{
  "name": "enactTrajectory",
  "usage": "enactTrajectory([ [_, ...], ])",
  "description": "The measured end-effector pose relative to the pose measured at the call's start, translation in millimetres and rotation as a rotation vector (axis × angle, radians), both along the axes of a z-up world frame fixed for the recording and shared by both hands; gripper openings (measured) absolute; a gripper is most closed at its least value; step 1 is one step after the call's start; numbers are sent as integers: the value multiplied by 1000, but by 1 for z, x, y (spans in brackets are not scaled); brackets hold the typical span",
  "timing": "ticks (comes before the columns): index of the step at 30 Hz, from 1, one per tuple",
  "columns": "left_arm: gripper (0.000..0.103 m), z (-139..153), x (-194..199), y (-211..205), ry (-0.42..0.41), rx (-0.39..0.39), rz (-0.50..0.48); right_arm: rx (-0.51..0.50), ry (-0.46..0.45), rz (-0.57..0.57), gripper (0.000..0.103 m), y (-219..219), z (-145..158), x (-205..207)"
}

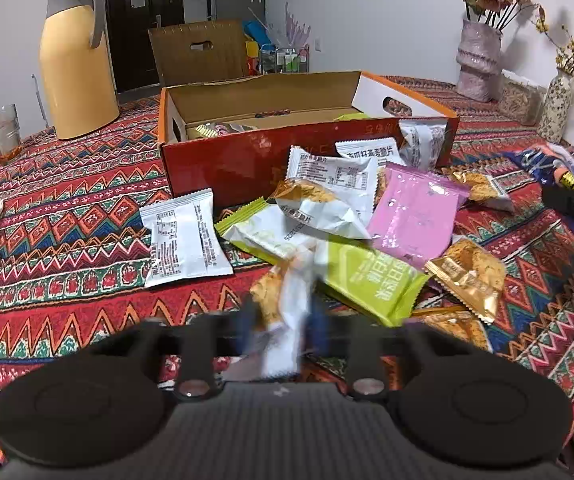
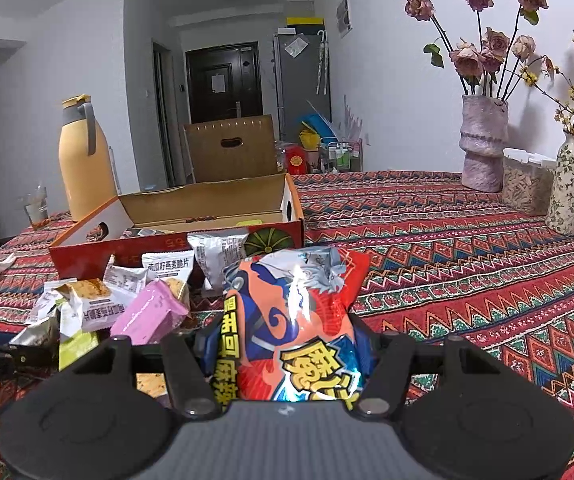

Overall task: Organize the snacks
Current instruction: 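Grasp a white cookie packet with the left gripper while the right gripper holds the chip bag, then lower both held packets into the cardboard box and open both grippers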

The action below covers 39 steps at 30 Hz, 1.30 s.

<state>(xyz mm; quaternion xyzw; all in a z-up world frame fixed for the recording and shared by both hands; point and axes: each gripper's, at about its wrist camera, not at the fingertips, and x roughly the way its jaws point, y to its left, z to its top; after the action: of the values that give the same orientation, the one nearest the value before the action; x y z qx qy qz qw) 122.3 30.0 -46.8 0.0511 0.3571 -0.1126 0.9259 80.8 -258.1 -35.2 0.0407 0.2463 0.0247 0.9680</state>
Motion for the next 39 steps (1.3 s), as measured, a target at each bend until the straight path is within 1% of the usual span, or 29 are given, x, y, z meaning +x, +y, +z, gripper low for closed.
enactTrajectory([
  [2,19,3,-3,2,-5,-21,5,1,0,2,60,0,0,-2],
  [8,13,6,-9,3,-16,-45,27,7,0,8,60,-1,0,-4],
  [18,13,16,-13,4,-52,-79,51,8,-2,22,60,1,1,-4],
  [23,13,26,-11,4,-84,-101,70,1,-13,39,60,4,5,0],
  [30,13,44,-3,2,-131,-146,102,-1,-36,70,60,10,12,13],
  [39,13,69,18,-9,-201,-168,143,11,-84,100,60,17,30,46],
])
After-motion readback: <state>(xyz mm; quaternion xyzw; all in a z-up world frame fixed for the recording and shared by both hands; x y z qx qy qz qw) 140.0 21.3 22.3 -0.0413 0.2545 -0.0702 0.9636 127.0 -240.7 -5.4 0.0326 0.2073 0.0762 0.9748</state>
